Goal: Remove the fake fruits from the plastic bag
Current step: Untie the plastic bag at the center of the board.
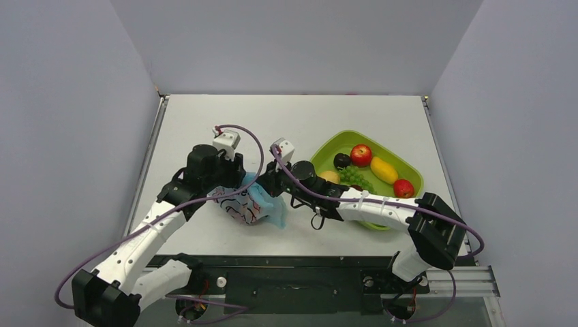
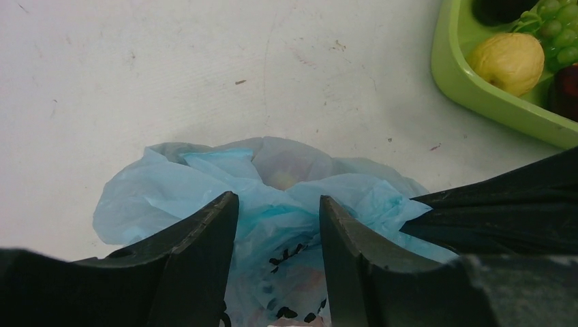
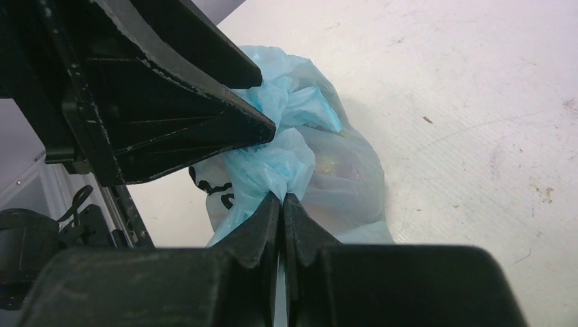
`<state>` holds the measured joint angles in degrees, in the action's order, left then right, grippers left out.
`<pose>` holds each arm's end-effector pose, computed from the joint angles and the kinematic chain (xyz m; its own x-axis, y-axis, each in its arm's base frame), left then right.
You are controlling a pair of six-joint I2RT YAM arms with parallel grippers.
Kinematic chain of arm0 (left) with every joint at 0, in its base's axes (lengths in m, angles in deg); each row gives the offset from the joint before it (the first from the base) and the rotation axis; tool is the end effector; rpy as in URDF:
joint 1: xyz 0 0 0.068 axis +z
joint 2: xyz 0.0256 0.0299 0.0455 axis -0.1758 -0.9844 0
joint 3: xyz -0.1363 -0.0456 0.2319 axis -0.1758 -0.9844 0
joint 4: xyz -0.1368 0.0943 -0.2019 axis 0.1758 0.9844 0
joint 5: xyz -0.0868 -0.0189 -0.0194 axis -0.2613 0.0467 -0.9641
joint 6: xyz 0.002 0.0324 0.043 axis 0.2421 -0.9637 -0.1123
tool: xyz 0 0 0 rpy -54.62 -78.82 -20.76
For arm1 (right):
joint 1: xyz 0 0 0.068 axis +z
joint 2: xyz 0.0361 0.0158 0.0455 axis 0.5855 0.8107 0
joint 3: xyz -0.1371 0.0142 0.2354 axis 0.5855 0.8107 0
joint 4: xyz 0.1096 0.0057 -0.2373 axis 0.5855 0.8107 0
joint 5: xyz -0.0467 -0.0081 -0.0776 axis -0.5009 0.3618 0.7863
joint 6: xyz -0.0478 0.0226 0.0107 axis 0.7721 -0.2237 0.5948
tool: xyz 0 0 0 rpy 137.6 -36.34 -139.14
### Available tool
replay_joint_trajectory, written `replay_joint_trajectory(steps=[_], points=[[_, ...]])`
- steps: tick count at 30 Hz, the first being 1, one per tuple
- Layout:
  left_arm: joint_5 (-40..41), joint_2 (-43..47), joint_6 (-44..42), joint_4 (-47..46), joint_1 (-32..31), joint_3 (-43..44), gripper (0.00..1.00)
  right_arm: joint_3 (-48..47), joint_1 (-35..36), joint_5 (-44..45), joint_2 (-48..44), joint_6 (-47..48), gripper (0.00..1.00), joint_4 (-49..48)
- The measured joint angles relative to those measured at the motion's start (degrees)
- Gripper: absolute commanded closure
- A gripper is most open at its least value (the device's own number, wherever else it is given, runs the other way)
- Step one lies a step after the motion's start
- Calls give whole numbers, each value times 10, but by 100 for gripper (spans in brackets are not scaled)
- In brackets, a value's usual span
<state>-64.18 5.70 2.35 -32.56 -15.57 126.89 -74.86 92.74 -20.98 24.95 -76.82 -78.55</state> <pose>0.1958 -0.0936 0.3018 -0.5033 0.1030 -0.8580 0.3624 0.9265 -0.1014 0.1906 0.2984 0.2646 -0.4520 -0.0014 -0.8920 -0.7690 0.5073 0.3889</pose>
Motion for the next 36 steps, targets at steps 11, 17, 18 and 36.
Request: replay_joint_trajectory(steps=[11,17,18,36], points=[[21,-49,-6,18,-17,10,100,30,-7,13,-16,-7,100,-5],[157,-21,12,17,-21,10,100,30,-7,42,-17,-10,100,-12],[198,-8,18,16,-21,9,100,29,-7,51,-17,-12,100,-15],[348,74,45,14,-3,3,100,21,-5,136,-27,-29,71,42]])
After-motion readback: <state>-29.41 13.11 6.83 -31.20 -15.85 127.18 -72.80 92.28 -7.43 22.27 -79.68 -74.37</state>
